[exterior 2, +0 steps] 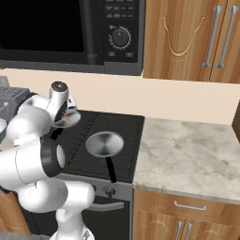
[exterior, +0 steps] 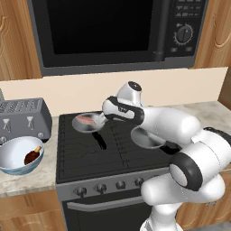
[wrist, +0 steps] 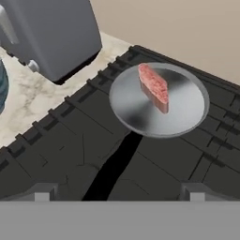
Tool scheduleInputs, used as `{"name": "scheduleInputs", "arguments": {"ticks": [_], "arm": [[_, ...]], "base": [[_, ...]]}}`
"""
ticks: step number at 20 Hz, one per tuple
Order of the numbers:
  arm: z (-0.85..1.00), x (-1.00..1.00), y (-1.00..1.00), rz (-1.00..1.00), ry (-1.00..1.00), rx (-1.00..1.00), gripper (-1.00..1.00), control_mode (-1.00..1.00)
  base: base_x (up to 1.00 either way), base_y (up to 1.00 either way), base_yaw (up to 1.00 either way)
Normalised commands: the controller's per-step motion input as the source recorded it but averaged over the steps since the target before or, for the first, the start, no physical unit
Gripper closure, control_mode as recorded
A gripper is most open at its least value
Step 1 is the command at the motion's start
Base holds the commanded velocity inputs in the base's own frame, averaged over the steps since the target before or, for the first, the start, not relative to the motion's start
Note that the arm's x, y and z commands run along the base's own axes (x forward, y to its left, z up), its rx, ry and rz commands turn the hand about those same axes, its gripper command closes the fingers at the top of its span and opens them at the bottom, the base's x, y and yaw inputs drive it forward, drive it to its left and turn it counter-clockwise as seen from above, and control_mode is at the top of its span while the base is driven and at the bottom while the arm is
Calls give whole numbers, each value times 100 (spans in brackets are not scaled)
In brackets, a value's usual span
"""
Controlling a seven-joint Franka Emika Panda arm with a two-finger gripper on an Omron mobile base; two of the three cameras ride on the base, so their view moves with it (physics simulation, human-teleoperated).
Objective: Place one of the steaks on the plate and the other in the bowl. Then place the bowl in the fridge.
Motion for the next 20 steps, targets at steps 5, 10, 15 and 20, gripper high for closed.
{"name": "scheduleInputs", "arguments": {"ticks": [5,10,15,20], "arm": [[-7,32,15,0,1,-5,-100,-100],[-20,25,22,0,0,-5,-100,-100],[-17,35,9,0,0,-2,-100,-100],[-23,38,18,0,4,-6,-100,-100]], "base": [[0,0,0],[0,0,0],[0,0,0],[0,0,0]]}}
